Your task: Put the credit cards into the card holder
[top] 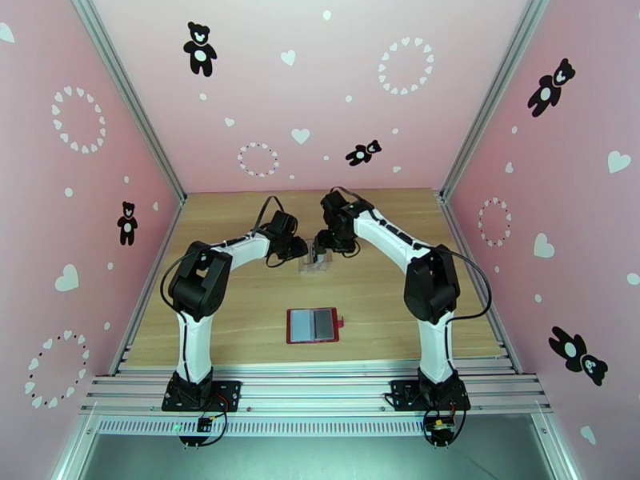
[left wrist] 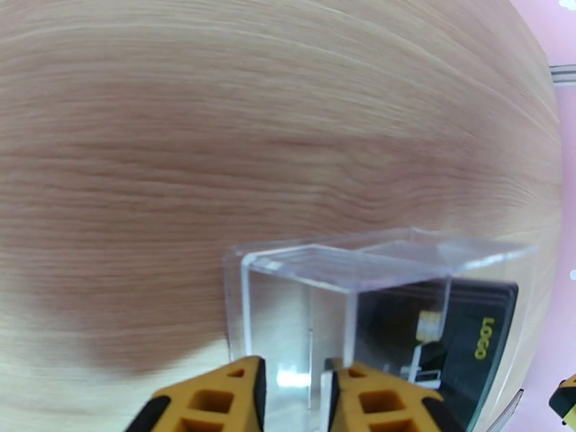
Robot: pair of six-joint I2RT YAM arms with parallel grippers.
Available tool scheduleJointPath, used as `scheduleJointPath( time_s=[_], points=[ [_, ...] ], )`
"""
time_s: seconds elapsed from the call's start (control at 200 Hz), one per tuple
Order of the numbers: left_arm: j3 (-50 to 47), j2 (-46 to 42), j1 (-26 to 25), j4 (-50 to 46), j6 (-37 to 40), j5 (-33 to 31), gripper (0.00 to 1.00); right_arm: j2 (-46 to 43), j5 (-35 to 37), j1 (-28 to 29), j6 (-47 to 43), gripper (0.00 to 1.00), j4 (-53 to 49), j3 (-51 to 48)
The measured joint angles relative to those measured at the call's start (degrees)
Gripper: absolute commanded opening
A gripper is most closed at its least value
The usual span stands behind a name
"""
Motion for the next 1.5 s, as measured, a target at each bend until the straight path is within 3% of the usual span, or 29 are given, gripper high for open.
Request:
scheduleJointPath(
  time_s=[0.29, 0.661, 1.036, 1.501],
  points=[
    [1.14, 1.31, -6.84, 1.92, -0.94, -0.02, 0.26, -4.68, -0.33, -3.74, -0.98, 0.69, 1.77, -7.23],
    [0.57, 1.57, -11.13, 4.26, -5.27, -0.11, 0.29, -12.17, 0.83, -6.64, -1.55, 0.7, 2.84, -15.74],
    [-4.83, -1.99, -12.15, 5.9, -9.05, -0.04, 0.31, -13.53, 2.4, -6.64, -3.82, 0.78, 2.38, -18.62],
    [-5.18, -3.06, -12.26, 5.66, -9.55, -0.07, 0.31, -11.3, 2.36, -4.98, -5.53, 0.8, 2.43, -18.93]
  ],
)
